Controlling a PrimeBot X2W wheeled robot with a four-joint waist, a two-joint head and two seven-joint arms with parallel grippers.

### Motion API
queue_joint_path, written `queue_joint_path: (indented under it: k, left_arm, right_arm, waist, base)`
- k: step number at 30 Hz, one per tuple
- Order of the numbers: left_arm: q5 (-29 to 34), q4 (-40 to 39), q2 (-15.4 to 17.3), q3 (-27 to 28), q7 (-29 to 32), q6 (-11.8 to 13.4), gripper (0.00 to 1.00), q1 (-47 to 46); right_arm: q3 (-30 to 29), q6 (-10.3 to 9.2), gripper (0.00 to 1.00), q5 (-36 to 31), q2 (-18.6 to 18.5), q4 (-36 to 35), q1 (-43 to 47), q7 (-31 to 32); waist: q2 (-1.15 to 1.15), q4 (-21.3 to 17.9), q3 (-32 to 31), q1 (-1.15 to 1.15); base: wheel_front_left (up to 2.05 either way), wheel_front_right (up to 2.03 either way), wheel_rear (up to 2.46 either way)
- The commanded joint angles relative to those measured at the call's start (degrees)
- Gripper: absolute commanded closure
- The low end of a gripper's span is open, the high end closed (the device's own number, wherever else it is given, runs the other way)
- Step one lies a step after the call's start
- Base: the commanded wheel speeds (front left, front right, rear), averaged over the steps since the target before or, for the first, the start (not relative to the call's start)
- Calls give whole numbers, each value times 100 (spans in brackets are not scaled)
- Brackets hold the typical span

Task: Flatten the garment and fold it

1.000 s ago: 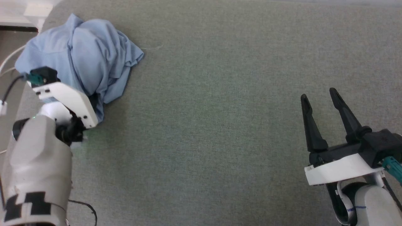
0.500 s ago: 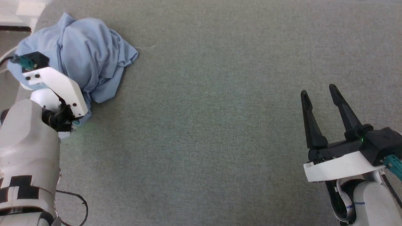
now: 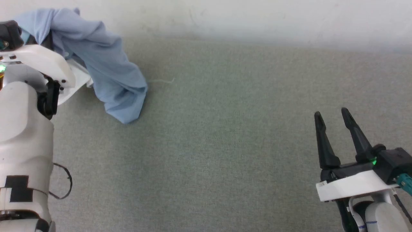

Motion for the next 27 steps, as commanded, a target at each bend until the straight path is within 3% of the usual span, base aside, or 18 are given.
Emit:
queue_joint_path:
  k: [1, 7, 16, 21, 27]
  left_arm:
    - [54, -124, -32, -48, -180, 0, 100, -71]
    - [-8, -796, -365, -178, -555, -100, 100, 66]
    - [-224, -2127, -1373, -681, -485, -164, 100, 845]
    - [-438, -2577, -1653, -958, -283, -74, 100, 1845]
    - [-751, -2359, -1775, -1332, 84, 84, 100, 3407]
  right_arm:
    - [-40, -11, 0, 38, 11, -6, 93, -38]
    - [-236, -11, 0, 61, 11, -84, 279, -24]
    - [-406, -11, 0, 113, 11, -182, 479, 84]
    - [-436, -11, 0, 150, 11, -214, 496, 103]
    - [-348, -11, 0, 213, 11, -160, 493, 94]
  waist:
    - [0, -162, -452, 0]
    - [0, -649, -718, 0]
    - [0, -1369, -749, 0]
    - [0, -1647, -637, 0]
    - [0, -1871, -560, 0]
  base:
    - [0, 0, 0]
    - [0, 0, 0]
    - [0, 0, 0]
    - [0, 0, 0]
    - [0, 0, 0]
